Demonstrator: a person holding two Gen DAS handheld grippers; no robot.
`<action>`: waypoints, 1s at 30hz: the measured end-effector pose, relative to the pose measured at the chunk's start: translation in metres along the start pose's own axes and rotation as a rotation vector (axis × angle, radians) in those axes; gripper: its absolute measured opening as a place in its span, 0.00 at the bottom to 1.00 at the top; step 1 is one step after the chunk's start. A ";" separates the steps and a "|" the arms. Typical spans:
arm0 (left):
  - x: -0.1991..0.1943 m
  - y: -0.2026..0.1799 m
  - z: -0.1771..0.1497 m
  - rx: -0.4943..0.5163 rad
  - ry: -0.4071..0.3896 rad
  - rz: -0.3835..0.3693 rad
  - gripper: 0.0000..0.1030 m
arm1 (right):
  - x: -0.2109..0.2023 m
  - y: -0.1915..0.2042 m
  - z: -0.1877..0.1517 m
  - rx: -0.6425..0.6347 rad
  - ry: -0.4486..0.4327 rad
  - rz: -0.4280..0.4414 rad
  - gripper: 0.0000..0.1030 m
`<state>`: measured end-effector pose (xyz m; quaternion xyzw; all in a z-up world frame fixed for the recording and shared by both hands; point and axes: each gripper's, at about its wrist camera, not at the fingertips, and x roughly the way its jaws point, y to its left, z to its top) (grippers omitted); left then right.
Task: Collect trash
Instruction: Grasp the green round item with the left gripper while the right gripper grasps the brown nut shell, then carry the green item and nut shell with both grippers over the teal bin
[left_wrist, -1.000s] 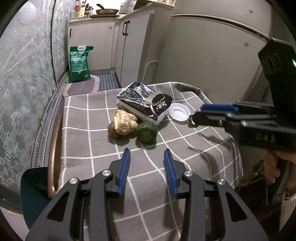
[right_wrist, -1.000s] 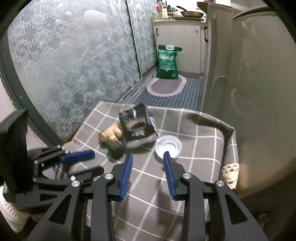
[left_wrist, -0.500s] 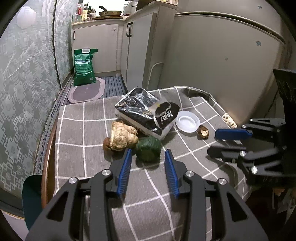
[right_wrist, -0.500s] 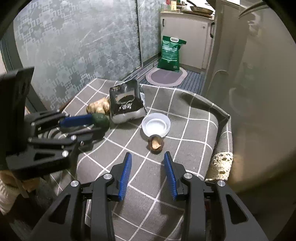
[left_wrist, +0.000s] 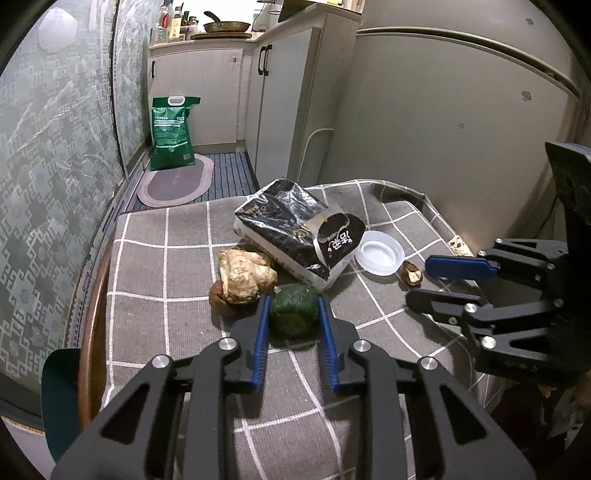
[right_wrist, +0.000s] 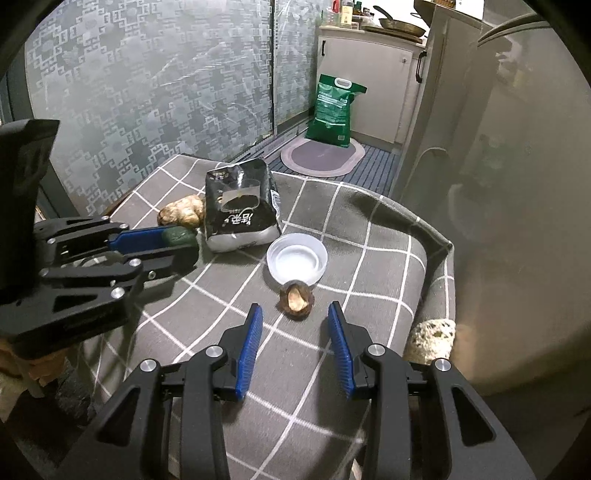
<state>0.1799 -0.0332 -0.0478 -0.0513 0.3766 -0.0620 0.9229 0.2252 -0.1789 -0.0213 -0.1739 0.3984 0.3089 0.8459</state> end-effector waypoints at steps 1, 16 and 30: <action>-0.001 0.000 0.000 -0.002 0.001 -0.002 0.26 | 0.001 0.001 0.000 -0.001 0.000 -0.005 0.36; -0.036 0.013 -0.004 -0.012 -0.035 -0.028 0.26 | 0.006 0.010 0.009 0.048 0.021 0.023 0.19; -0.082 0.069 -0.010 -0.072 -0.083 0.049 0.26 | -0.008 0.073 0.038 0.028 -0.026 0.194 0.19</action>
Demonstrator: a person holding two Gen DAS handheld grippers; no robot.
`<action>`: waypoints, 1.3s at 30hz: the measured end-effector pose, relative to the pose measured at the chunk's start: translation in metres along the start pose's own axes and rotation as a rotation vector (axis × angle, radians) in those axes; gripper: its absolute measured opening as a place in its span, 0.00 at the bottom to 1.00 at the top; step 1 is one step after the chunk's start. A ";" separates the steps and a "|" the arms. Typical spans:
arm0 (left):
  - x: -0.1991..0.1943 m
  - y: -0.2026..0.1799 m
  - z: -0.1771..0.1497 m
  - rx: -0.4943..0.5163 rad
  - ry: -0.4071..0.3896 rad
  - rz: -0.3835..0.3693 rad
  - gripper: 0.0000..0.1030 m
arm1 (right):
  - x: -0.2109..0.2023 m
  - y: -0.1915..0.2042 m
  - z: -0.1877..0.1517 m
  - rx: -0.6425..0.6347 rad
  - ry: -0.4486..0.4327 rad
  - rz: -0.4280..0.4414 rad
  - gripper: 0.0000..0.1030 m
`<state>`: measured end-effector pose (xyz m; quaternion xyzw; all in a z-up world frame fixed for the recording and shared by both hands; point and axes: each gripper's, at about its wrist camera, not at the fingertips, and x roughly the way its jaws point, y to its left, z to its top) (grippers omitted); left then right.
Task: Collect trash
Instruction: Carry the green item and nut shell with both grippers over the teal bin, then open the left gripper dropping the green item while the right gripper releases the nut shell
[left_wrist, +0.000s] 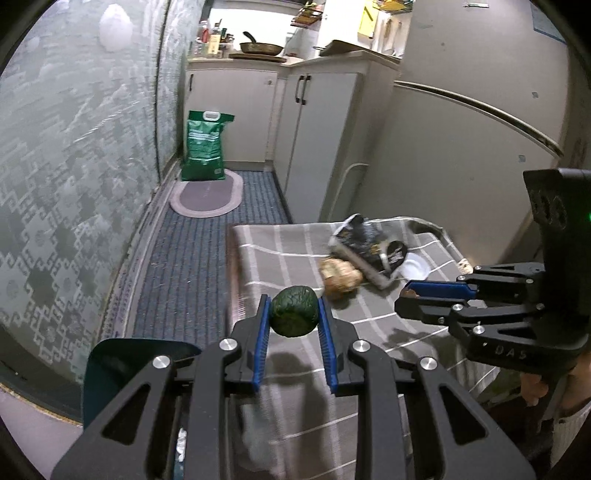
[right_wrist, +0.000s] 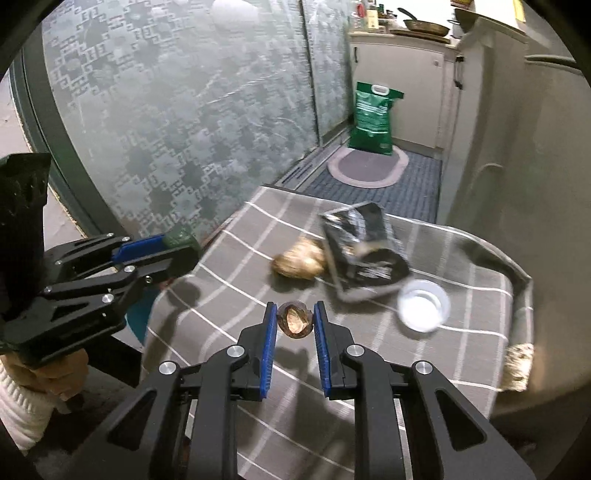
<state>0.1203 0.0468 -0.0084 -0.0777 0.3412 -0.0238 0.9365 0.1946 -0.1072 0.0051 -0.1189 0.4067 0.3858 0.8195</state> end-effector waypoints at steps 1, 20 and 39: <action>-0.002 0.004 -0.001 -0.001 0.001 0.005 0.26 | 0.001 0.003 0.001 -0.004 -0.001 0.004 0.19; -0.011 0.097 -0.046 -0.069 0.125 0.116 0.26 | 0.031 0.092 0.046 -0.085 -0.021 0.135 0.19; 0.014 0.157 -0.116 -0.071 0.359 0.164 0.27 | 0.095 0.167 0.062 -0.148 0.093 0.175 0.19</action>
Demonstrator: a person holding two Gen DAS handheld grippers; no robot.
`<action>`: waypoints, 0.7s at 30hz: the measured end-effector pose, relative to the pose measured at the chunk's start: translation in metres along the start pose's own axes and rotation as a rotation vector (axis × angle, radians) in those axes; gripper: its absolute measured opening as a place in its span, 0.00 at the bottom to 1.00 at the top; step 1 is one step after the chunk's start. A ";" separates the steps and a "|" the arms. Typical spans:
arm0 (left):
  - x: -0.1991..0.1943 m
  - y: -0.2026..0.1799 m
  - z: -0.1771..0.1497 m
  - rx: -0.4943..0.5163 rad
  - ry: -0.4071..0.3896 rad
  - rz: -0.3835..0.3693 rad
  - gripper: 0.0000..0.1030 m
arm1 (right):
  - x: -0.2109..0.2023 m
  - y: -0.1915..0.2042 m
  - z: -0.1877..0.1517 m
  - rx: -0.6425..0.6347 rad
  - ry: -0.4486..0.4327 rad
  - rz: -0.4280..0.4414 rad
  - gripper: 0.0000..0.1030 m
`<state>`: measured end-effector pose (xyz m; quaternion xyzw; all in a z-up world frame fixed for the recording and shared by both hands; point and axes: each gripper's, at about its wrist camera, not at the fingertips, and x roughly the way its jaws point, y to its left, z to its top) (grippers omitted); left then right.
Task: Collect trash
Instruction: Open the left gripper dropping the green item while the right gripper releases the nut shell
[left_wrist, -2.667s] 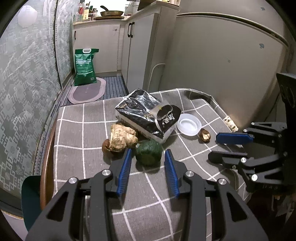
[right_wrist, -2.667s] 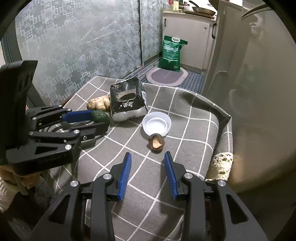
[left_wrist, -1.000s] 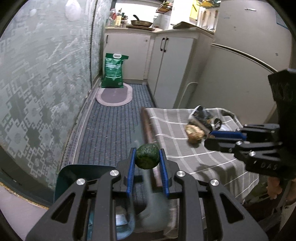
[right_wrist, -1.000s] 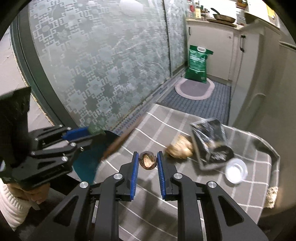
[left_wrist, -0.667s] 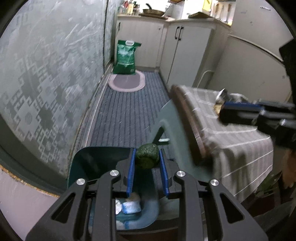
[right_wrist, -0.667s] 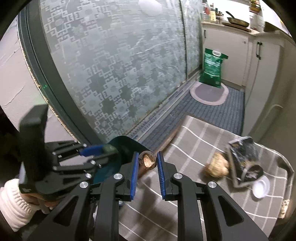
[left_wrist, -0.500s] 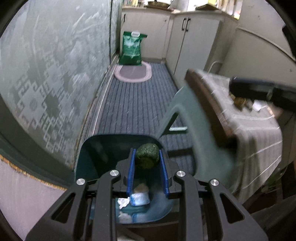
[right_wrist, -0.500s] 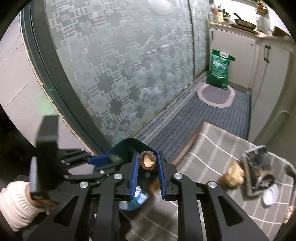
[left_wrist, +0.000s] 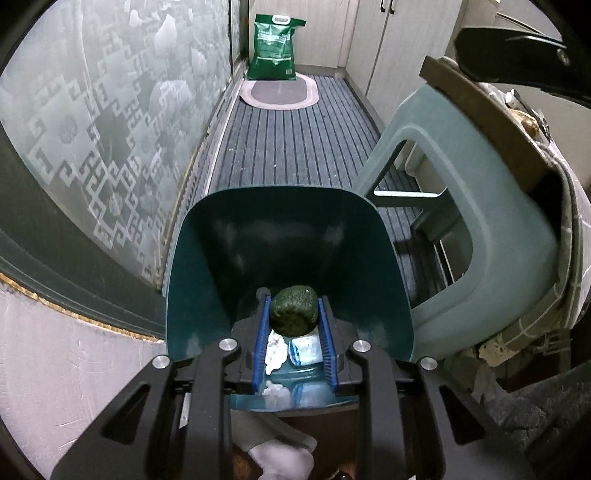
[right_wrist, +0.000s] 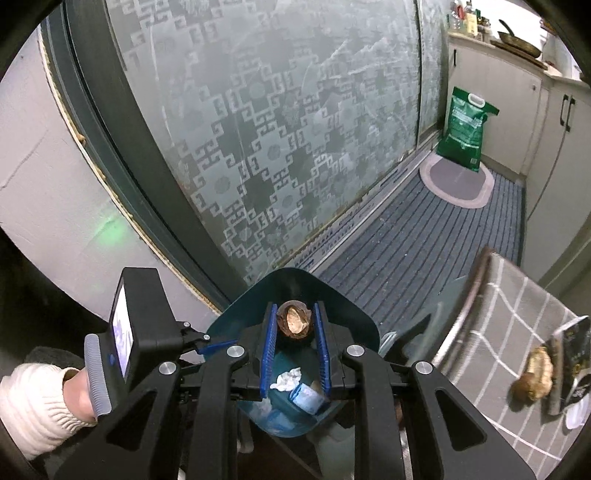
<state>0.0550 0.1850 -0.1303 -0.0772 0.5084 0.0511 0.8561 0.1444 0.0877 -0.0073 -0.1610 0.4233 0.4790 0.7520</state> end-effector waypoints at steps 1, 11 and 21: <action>0.001 0.001 -0.001 0.002 0.007 -0.002 0.27 | 0.003 0.001 0.000 0.000 0.008 -0.001 0.19; 0.012 0.008 -0.010 0.010 0.044 -0.013 0.28 | 0.036 0.006 0.000 0.018 0.085 -0.020 0.19; -0.010 0.022 -0.012 -0.006 0.005 -0.007 0.38 | 0.073 0.011 -0.007 0.020 0.161 -0.039 0.19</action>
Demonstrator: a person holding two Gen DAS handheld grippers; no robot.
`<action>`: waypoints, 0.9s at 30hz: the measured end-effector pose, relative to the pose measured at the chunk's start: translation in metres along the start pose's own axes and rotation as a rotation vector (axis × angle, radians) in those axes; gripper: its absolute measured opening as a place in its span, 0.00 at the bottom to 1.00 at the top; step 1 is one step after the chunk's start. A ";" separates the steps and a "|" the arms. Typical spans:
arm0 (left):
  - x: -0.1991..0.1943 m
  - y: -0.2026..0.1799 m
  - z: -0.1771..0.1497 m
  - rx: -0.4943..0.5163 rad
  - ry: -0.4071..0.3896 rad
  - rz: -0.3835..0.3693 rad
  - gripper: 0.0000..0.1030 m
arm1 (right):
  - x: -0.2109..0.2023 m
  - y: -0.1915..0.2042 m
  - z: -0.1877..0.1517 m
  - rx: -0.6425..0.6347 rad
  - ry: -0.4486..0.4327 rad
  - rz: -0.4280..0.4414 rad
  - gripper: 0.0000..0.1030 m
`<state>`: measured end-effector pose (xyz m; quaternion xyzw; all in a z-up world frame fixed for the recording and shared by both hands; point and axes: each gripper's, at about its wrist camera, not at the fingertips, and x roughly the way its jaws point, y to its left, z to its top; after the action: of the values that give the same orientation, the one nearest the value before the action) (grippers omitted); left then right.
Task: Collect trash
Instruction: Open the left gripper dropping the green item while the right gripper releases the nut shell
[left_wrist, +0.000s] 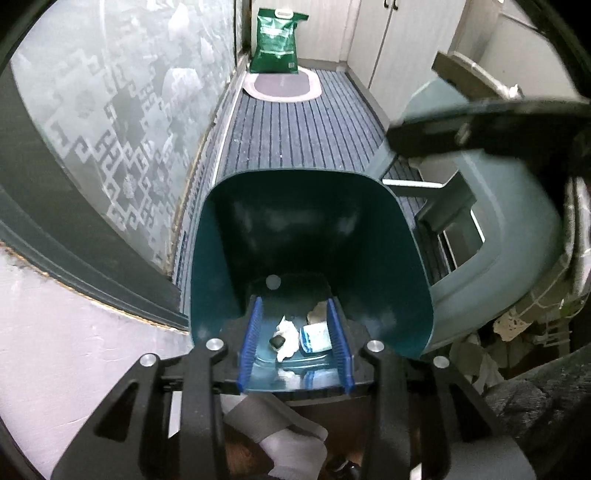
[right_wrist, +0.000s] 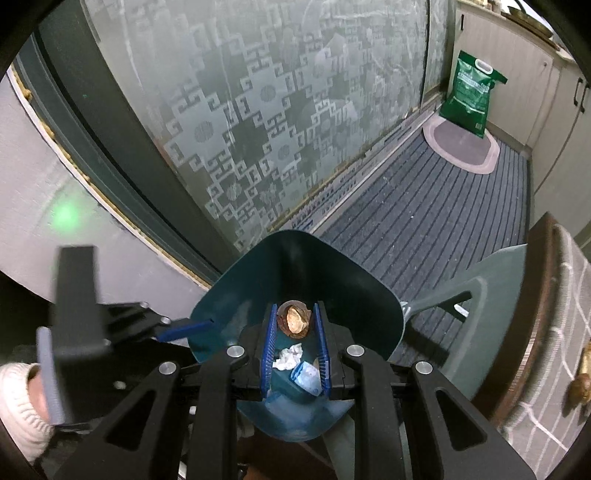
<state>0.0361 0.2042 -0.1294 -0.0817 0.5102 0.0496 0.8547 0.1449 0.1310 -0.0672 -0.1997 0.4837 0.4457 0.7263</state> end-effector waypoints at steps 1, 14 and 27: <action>-0.003 0.001 0.000 -0.004 -0.005 -0.002 0.38 | 0.002 0.001 0.000 -0.001 0.005 -0.001 0.19; -0.065 0.012 0.005 -0.028 -0.172 0.012 0.22 | 0.049 0.011 -0.005 -0.004 0.091 -0.026 0.19; -0.128 0.005 0.014 -0.054 -0.341 -0.013 0.19 | 0.092 0.018 -0.024 -0.039 0.191 -0.076 0.19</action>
<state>-0.0137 0.2114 -0.0109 -0.0985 0.3556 0.0707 0.9267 0.1299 0.1652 -0.1565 -0.2736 0.5341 0.4062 0.6891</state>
